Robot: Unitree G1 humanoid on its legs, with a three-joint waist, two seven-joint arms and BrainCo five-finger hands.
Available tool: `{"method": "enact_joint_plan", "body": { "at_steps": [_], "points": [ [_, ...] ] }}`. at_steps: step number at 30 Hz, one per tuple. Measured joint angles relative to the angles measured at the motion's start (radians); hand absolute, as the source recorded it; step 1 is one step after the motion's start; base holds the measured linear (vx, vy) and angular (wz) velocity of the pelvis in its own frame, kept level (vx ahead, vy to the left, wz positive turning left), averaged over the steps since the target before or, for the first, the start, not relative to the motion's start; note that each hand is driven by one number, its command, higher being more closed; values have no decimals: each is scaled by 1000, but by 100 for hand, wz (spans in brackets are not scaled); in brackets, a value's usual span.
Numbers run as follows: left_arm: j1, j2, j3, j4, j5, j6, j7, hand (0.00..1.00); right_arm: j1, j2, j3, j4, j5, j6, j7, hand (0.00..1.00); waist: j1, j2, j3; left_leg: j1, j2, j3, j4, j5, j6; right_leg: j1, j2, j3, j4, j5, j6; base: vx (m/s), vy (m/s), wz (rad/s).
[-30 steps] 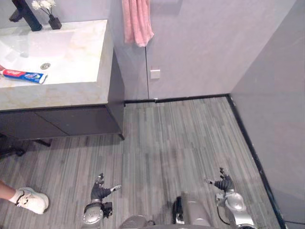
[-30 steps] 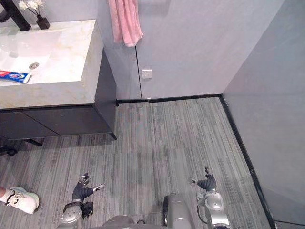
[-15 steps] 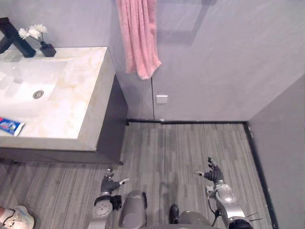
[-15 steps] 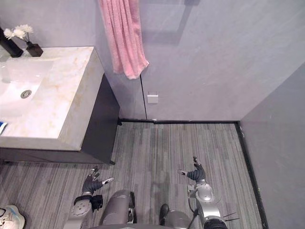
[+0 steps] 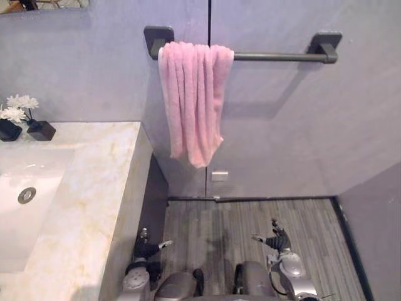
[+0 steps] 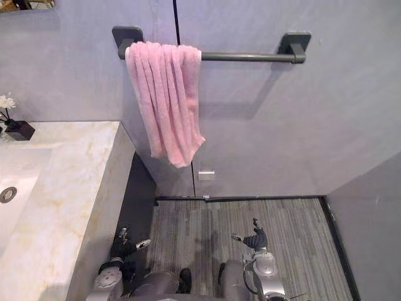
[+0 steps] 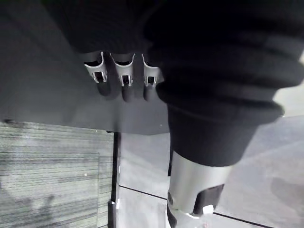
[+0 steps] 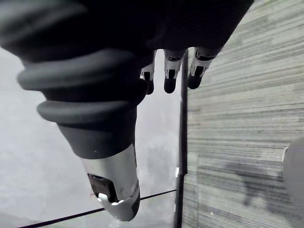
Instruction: Organize washtable
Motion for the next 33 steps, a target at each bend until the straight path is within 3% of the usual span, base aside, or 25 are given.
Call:
{"method": "enact_joint_plan", "body": {
  "at_steps": [1, 2, 3, 5, 7, 9, 12, 13, 14, 16, 19, 26, 33],
  "points": [
    [6, 7, 0, 0, 1, -1, 0, 0, 2, 4, 0, 1, 0, 0, 0, 0, 1, -13, -8, 18, 3, -14, -8, -25, -34, 19, 28, 24, -201, 75, -9, 325, -167, 48],
    [6, 14, 0, 0, 2, -1, 0, 0, 16, 10, 0, 3, 1, -2, 0, 0, 1, -38, -22, 22, -6, -19, -2, -56, -45, 18, 27, 51, -288, 183, -35, 265, -145, 54],
    [-1, 11, 1, 11, 3, 0, 0, 0, 21, 7, -1, 13, 1, -2, 0, 0, 0, -40, -21, 26, -2, -29, 9, -76, -51, 19, 27, 48, -271, 190, -39, 238, -153, 46],
    [8, -14, 10, 17, 3, 2, -2, 0, 26, 6, -2, 30, 1, 2, -1, 0, 2, -15, -40, 11, 42, -49, 70, -96, -88, 43, 51, 7, -289, 163, -58, 282, -193, 40],
    [13, -47, 14, -8, 3, 3, -6, 0, 49, 9, 2, -6, 10, 1, -2, 0, 1, 16, -21, -135, 107, -29, 393, -98, -134, 121, 89, -35, -357, 139, -81, 278, -248, 46],
    [44, -56, 15, -33, 3, 3, -7, 0, 52, 18, 4, -7, 18, 1, -2, 0, 20, 21, -20, -187, 162, 10, 501, -105, -140, 184, 111, -46, -402, 142, -110, 264, -174, 3],
    [44, -61, 15, -43, 2, 3, -7, 0, 38, 20, -4, -7, 23, -3, -3, 0, 30, 25, -24, -192, 177, 4, 302, -97, -148, 239, 109, -45, -434, 148, -101, 218, -36, -8],
    [38, -60, 15, -43, 3, 2, -7, 0, 25, 8, -7, -7, 28, -4, -4, 0, 26, 42, -32, -181, 168, -25, 146, -50, -164, 242, 110, -45, -439, 147, -95, 237, 67, -13],
    [36, -57, 15, -42, 2, 3, -6, 0, 21, 4, -24, -3, 31, -5, -3, 0, 27, 44, -34, -169, 162, -29, 95, 26, -160, 246, 110, -32, -442, 143, -87, 221, 114, -12],
    [22, -38, 15, -46, 2, 2, -5, 0, 31, 17, -39, -4, 32, -5, -3, 0, 28, 23, -44, -123, 130, -23, 24, 53, -145, 273, 82, -24, -480, 146, -65, 191, 113, -1],
    [25, -30, 14, -105, 3, 4, -5, 0, 40, 19, -40, -4, 32, -5, -3, 0, 28, 18, -47, -88, 108, -11, -15, 60, -135, 300, 62, -14, -509, 148, -51, 131, 88, -2],
    [69, -19, 11, -459, 42, -25, 37, 0, 67, 19, -38, -5, 32, -10, -2, 0, 27, 17, -56, -11, 82, -9, -155, 116, -124, 330, 48, -4, -556, 159, -38, 32, 20, 0],
    [38, -3, -35, -554, 86, -55, 61, 0, 75, 12, -16, -4, 30, -10, 1, 0, 17, 19, -78, 12, 79, -8, -225, 163, -122, 332, 52, 4, -592, 196, -41, -49, 1, -4]
  ]
}}
